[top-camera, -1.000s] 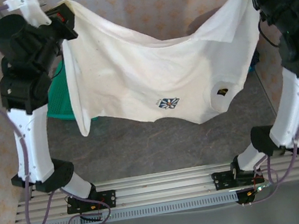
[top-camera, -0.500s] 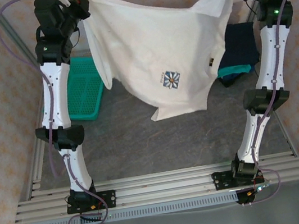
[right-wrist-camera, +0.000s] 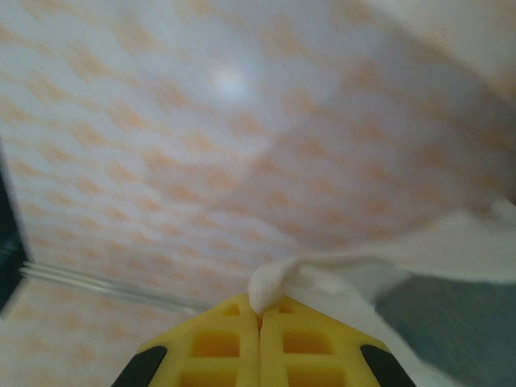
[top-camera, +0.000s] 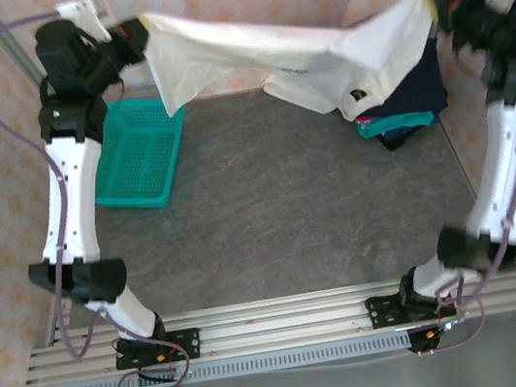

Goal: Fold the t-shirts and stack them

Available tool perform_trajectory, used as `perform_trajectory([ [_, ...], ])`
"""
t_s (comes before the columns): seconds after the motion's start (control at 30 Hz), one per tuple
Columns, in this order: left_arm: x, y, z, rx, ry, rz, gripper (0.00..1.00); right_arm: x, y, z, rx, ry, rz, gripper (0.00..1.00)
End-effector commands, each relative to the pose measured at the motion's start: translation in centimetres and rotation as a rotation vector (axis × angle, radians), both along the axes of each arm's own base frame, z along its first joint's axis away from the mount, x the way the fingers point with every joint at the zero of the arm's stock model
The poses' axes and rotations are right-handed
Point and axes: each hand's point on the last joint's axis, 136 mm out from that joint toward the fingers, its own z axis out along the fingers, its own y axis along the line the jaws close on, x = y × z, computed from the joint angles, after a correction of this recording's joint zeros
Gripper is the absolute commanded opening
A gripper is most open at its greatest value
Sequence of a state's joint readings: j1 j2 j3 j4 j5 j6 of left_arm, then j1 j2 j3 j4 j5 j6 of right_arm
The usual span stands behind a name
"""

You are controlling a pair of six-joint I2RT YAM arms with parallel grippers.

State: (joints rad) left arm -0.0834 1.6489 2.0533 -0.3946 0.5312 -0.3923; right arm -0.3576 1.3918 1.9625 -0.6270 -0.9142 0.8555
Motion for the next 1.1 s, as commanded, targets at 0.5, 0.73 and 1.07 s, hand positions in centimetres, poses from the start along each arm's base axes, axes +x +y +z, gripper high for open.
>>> perform_trajectory([
  [0.5, -19.3, 2.9, -44.4, 0.29, 0.989, 0.222, 0.58, -21.9, -1.0, -43.3, -0.127, 1.079, -0.339, 0.47],
  [0.73, -17.9, 5.3, -36.1, 0.225, 0.806, 0.398, 0.89, -17.1, -1.4, -37.1, -0.092, 0.837, -0.337, 0.69],
  [1.07, -8.9, 1.7, -37.3, 0.112, 0.854, 0.326, 0.86, -10.0, 6.4, -33.4, -0.201, 0.717, 0.075, 0.75],
])
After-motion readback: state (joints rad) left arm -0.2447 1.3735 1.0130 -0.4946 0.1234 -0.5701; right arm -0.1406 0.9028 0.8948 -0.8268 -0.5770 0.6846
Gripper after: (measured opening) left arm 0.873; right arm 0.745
